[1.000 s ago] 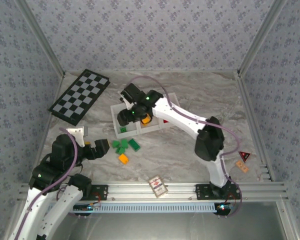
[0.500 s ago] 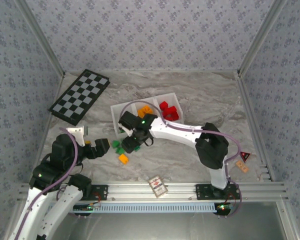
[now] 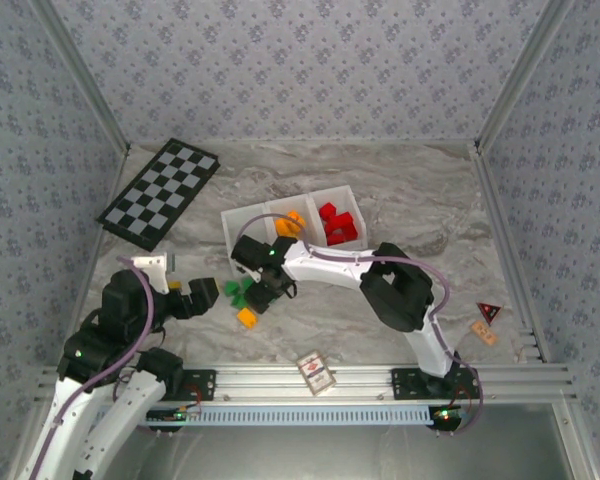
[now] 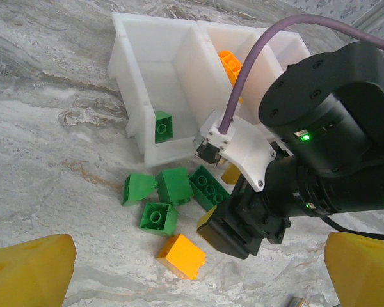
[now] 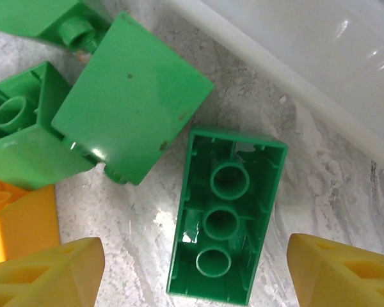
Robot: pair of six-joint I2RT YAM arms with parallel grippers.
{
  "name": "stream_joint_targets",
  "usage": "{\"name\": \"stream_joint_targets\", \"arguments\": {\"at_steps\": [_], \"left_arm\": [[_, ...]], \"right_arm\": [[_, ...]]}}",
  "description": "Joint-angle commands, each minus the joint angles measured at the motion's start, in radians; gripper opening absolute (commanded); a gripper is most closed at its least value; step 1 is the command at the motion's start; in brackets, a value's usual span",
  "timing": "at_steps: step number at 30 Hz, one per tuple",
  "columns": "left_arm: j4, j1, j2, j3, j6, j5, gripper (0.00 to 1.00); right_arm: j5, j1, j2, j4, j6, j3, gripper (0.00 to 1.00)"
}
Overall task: Sort the legos into containers by color
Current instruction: Pick up the lego from the bottom-center of the table.
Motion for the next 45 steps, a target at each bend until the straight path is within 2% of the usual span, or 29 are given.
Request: {"name": "stream_joint_targets", "arguments": {"at_steps": [1, 9, 16, 19, 29, 33, 45], "left_arm": [[0.012, -0.007, -0.013, -0.008, 0.009, -0.003, 1.0], [0.011, -0.008, -0.015, -0.009, 0.008, -0.005, 1.0], [0.012, -0.009, -0.015, -0.01, 0.008, -0.005, 1.0], [0.014, -0.009, -0.015, -0.01, 0.008, -0.005, 1.0], [0.014, -0.009, -0.015, -0.009, 0.008, -0.005, 1.0], [0.012, -0.009, -0.018, -0.009, 0.008, -0.006, 1.0], [0.012, -0.009, -0.028, -0.012, 0.005, -0.014, 1.0]], "right_arm": [[0.045, 0.002, 0.029, -0.03, 0.002, 0.034, 0.77], [0.068, -0.007, 0.058, -0.041, 0.021, 0.052, 0.78], [0.081, -0.009, 0.072, -0.053, 0.032, 0.066, 0.84], [0.081, -0.009, 0.076, -0.058, 0.036, 0.071, 0.91], [0.091, -0.012, 0.081, -0.06, 0.055, 0.073, 0.94], [0.087, -0.012, 0.079, -0.059, 0.062, 0.069, 0.84], [0.12, -0.007, 0.047, -0.108, 0.072, 0.093, 0.42]]}}
